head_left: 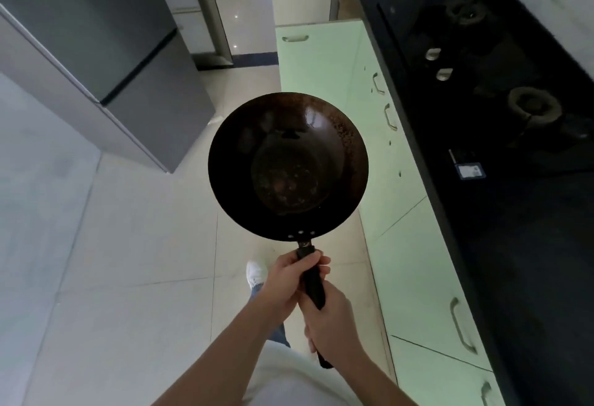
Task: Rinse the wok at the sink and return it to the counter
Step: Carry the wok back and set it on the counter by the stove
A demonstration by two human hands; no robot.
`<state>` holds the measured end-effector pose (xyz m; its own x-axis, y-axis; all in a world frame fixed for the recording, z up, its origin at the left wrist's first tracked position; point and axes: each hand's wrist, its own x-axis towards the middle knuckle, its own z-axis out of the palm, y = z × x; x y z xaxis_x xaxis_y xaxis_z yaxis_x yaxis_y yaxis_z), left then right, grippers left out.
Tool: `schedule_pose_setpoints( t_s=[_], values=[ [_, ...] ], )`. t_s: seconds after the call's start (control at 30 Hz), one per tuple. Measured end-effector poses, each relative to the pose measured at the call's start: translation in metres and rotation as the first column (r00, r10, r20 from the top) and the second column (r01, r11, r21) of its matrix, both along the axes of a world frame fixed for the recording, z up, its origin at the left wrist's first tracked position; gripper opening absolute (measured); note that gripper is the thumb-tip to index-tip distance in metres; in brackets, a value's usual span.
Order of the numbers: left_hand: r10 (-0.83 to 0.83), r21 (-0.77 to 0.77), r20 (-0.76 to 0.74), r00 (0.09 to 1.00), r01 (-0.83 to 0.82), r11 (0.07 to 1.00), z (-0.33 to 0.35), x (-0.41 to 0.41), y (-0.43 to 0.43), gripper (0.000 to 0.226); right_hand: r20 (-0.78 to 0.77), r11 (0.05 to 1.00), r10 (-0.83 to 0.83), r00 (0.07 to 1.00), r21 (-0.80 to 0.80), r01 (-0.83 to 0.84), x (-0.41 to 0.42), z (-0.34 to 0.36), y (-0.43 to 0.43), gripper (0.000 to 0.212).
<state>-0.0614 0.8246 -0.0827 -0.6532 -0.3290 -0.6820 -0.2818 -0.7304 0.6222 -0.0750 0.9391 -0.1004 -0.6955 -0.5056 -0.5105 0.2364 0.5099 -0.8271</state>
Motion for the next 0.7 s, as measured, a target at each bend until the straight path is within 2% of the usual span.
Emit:
schedule_pose_setpoints(
  t_s=[0.27, 0.53, 0.7],
  values=[
    [0.033, -0.015, -0.029, 0.999, -0.033, 0.999, -0.006, -0.051, -0.122, 0.014, -0.004, 0.999, 0.042, 0.999, 0.009, -0.042, -0.058, -0.001, -0.122, 0.02],
    [-0.013, -0.047, -0.054, 0.998, 0.011, 0.999, 0.007, -0.108, -0.278, 0.014, -0.033, 0.999, 0.01, 0.999, -0.038, -0.012, -0.113, 0.021, -0.279, 0.024],
    [-0.048, -0.055, -0.051, 0.998, 0.046, 0.997, 0.009, -0.135, -0.344, 0.016, -0.032, 0.999, 0.006, 0.999, -0.047, -0.008, -0.139, 0.023, -0.342, 0.021]
  ],
)
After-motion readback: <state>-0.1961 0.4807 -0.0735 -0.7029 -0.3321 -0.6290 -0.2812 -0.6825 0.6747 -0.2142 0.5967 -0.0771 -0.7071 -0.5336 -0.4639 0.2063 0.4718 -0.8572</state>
